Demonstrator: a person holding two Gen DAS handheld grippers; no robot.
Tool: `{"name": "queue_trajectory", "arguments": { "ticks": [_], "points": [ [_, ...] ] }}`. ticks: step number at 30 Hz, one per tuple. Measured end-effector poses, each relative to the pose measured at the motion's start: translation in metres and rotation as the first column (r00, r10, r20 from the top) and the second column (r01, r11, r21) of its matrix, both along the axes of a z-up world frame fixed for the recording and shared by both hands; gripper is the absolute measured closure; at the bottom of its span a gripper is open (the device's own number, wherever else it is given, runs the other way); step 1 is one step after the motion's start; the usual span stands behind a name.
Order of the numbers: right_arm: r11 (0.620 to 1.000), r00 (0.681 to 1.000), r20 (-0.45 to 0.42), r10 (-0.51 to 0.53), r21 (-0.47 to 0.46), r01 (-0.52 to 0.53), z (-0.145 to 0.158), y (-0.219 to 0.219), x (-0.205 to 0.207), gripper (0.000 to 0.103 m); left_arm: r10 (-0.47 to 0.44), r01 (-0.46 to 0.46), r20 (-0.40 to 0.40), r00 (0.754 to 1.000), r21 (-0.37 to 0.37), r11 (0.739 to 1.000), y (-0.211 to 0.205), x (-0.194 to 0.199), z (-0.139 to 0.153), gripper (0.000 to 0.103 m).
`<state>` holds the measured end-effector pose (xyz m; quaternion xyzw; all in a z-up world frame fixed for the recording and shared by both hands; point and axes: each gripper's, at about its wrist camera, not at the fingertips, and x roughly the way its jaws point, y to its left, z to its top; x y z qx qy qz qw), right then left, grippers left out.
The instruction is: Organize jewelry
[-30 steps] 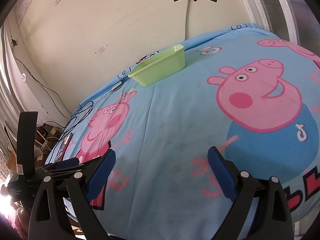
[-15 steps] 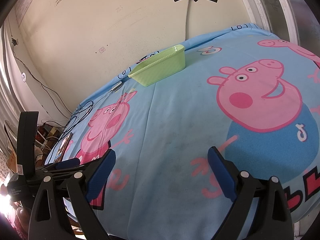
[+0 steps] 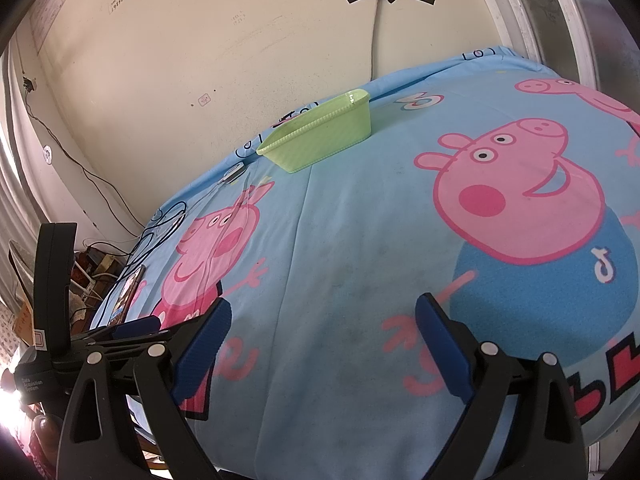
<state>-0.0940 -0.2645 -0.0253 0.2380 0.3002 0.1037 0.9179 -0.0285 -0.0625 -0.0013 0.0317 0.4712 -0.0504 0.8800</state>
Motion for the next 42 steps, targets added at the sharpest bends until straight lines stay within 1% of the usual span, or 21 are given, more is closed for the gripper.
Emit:
{"name": "queue_trajectory", "arguments": {
  "ticks": [42],
  "points": [
    [1.0,1.0,0.001,0.003,0.001,-0.003,0.0016,0.0008,0.0004,0.033,-0.015,0.015,0.001,1.0,0.003,1.0,-0.0028,-0.0013,0.0009,0.006]
  ]
}}
